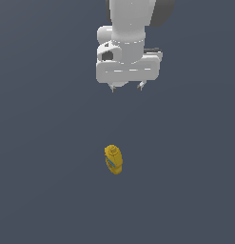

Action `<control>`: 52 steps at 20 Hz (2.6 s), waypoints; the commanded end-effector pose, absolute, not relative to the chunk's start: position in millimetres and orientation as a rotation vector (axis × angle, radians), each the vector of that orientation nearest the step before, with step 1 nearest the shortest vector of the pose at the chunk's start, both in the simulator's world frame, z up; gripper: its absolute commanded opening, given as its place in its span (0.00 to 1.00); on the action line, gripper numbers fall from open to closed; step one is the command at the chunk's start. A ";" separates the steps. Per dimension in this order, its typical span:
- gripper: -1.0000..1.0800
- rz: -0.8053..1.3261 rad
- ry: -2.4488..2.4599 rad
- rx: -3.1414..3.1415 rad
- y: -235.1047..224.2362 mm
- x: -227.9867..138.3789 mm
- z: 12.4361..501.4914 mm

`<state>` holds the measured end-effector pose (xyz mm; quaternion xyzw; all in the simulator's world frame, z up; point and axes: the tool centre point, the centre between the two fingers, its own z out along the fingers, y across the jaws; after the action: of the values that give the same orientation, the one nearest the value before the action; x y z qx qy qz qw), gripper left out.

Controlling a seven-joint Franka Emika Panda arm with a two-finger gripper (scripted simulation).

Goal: Pick up the object and move it to a goal position.

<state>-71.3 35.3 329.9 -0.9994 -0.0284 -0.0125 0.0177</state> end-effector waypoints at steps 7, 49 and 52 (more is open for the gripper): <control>0.96 -0.037 -0.078 -3.097 37.7 -71.2 330.7; 0.96 -0.003 -0.827 -3.030 -12.2 86.7 228.8; 0.96 -0.001 -0.854 -3.023 -14.7 91.3 223.2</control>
<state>88.5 -13.6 225.7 -0.9638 -0.2666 -0.0001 0.0006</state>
